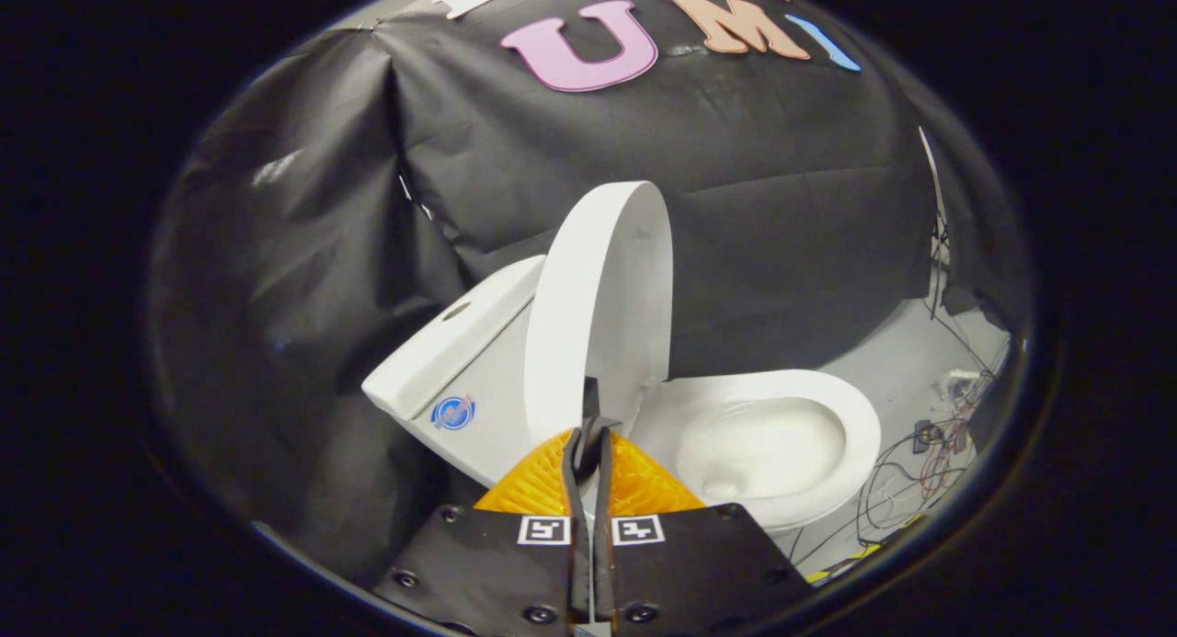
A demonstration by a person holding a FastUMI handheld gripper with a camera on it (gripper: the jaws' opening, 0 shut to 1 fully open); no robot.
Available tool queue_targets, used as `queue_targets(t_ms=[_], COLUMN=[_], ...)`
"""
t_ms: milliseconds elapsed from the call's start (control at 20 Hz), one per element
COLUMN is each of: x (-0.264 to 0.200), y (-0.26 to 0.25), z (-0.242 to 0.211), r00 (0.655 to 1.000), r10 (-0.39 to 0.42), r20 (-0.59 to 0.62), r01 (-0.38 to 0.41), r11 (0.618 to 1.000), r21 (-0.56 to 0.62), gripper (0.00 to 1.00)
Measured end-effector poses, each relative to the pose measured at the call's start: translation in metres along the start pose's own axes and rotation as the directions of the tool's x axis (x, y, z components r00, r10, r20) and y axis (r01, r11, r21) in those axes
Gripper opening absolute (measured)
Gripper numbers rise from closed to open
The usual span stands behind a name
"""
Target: Open the toilet lid.
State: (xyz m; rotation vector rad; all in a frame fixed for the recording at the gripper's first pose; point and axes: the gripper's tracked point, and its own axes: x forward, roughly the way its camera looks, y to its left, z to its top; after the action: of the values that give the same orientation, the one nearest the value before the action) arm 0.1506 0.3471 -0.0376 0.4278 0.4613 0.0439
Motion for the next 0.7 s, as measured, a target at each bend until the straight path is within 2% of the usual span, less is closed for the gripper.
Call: queue_targets(t_ms=[500, 700], x=[0.001, -0.001], y=[0.007, 0.015], z=[0.0, 0.003], r00=[0.999, 0.997], r10=[-0.026, -0.057], r20=[0.021, 0.044], r01=[0.027, 0.061], r11=[0.998, 0.994], r21=[-0.051, -0.087], gripper=[0.02, 0.02])
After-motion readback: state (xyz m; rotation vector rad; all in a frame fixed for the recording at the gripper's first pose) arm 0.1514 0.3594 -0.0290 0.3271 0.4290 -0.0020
